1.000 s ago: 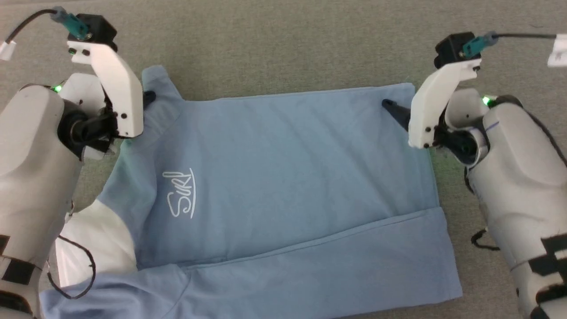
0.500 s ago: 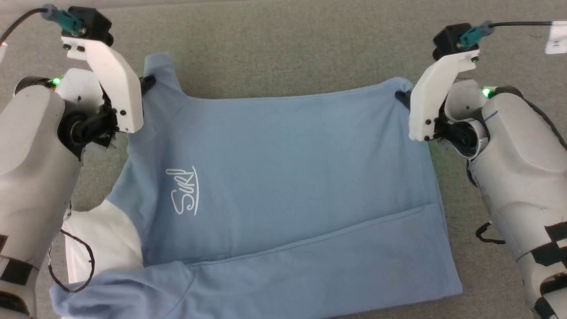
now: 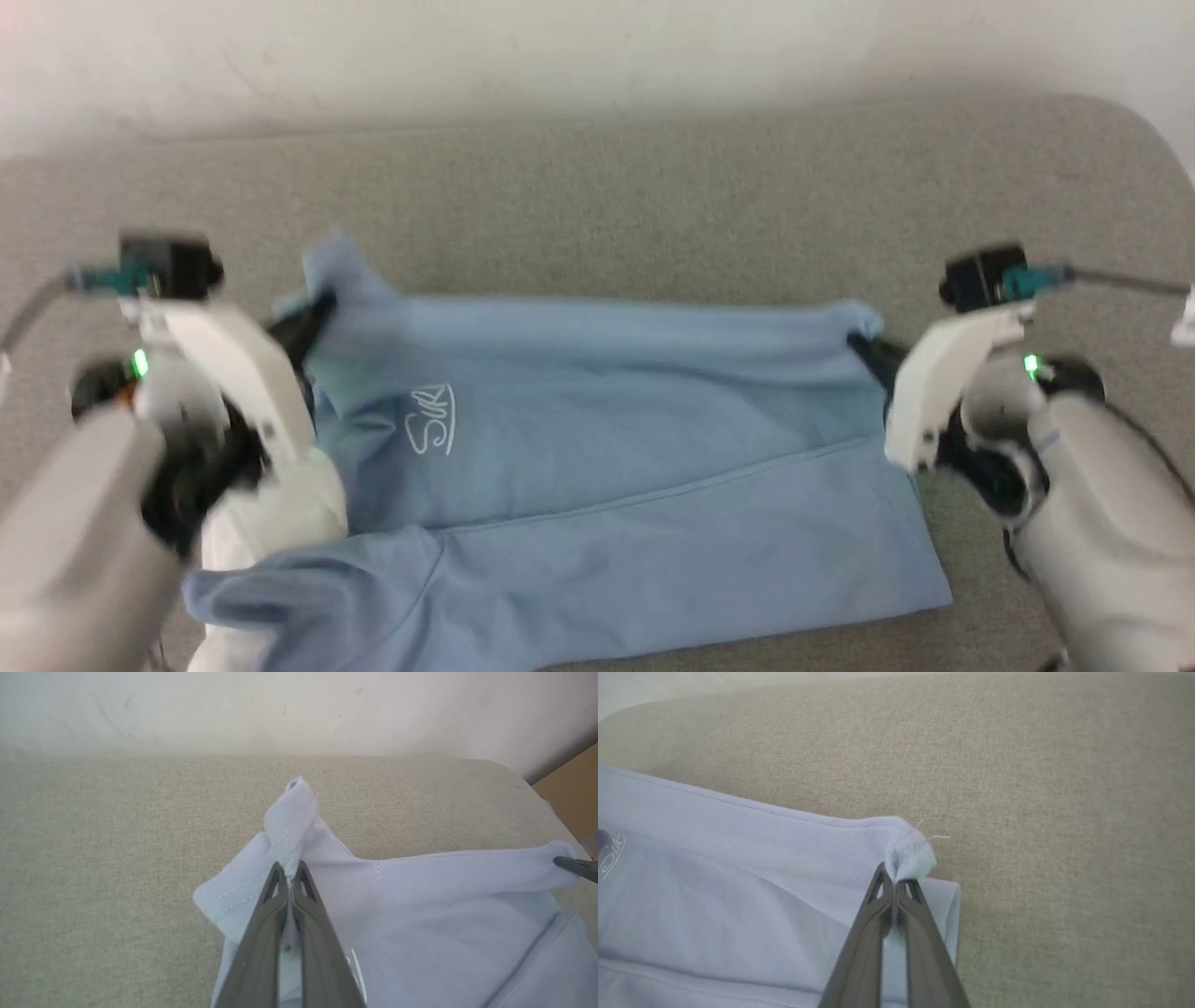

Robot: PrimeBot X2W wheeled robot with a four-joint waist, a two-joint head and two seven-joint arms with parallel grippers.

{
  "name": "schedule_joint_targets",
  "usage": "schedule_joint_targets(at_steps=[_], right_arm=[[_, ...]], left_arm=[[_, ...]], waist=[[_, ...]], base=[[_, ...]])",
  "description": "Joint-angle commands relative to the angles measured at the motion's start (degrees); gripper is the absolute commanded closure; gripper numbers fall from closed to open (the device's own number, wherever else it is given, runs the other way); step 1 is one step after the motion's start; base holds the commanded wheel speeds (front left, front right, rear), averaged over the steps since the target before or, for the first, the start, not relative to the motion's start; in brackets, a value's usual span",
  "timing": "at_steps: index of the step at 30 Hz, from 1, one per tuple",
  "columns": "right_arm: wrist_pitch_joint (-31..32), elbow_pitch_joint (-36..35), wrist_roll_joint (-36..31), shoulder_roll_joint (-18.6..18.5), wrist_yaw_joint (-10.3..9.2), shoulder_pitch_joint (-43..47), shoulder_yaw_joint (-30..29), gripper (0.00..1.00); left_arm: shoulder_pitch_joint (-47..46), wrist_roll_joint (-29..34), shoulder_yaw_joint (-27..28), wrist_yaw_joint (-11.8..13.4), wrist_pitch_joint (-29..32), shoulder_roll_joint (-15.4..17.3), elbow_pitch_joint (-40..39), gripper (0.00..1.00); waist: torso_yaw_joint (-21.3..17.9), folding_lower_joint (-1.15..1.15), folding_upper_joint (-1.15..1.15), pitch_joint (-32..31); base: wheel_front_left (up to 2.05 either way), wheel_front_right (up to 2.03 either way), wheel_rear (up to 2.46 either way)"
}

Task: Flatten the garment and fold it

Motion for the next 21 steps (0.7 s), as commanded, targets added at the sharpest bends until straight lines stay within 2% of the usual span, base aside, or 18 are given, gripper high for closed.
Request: schedule_joint_targets(at_steps=[1, 6, 9, 10, 11, 12, 13, 14, 15, 21], right_arm=[[-0.50, -0.40, 0.48, -0.66, -0.04, 1.35, -0.21, 1.00], [-3.13, -2.24, 2.00, -1.73, -0.04, 8.96, -1.58, 1.00], [-5.26, -2.94, 2.19, -1.78, -0.04, 12.33, -3.06, 1.00], [-5.77, -3.17, 2.24, -1.64, -0.04, 13.31, -3.49, 0.96], [-6.27, -3.19, 2.28, -1.56, -0.04, 14.37, -4.11, 0.65], [-6.60, -3.18, 2.30, -1.40, -0.04, 15.44, -4.72, 0.13], [-7.07, -3.32, 2.31, -1.18, -0.04, 16.55, -5.30, 0.00], [-7.59, -3.59, 2.29, -0.94, -0.04, 17.63, -5.85, 0.00], [-8.17, -4.02, 2.19, -0.71, -0.04, 18.78, -6.35, 0.00], [-10.42, -10.60, 1.03, 0.37, -0.04, 27.64, -9.78, 0.00]], left_arm=[[2.33, -0.47, 0.31, 0.89, -0.65, 0.47, -1.07, 1.00], [17.02, -2.49, 0.73, 7.06, -3.54, 1.30, -11.57, 1.00], [23.09, -2.94, -0.07, 9.50, -4.31, 1.17, -15.69, 1.00], [24.65, -3.04, -0.29, 10.11, -4.60, 1.07, -16.72, 1.00], [25.91, -3.05, -0.68, 10.53, -4.80, 0.87, -17.48, 1.00], [27.03, -3.15, -1.20, 10.69, -4.76, 0.64, -17.87, 1.00], [27.94, -3.41, -1.71, 10.60, -4.70, 0.26, -17.97, 1.00], [28.57, -3.47, -2.00, 10.73, -4.99, -0.21, -17.89, 0.56], [29.12, -3.31, -2.09, 11.17, -5.71, -0.76, -17.71, 0.00], [32.98, -2.64, -1.04, 12.90, -11.82, -2.86, -15.90, 0.00]], waist=[[1.43, 0.01, 0.00, -3.46], [2.91, 0.01, 0.00, -4.89], [3.76, 0.01, 0.00, -5.13], [3.84, 0.01, 0.00, -5.13], [4.07, 0.01, 0.00, -5.25], [4.21, 0.01, 0.00, -5.31], [4.36, 0.01, 0.00, -5.40], [4.45, 0.01, 0.00, -5.49], [4.47, 0.01, 0.00, -5.59], [3.50, 0.01, 0.00, -7.22]], base=[[0.00, 0.00, 0.00], [0.00, 0.00, 0.00], [0.00, 0.00, 0.00], [0.00, 0.00, 0.00], [0.00, 0.00, 0.00], [0.00, 0.00, 0.00], [0.00, 0.00, 0.00], [0.00, 0.00, 0.00], [0.00, 0.00, 0.00], [0.00, 0.00, 0.00]])
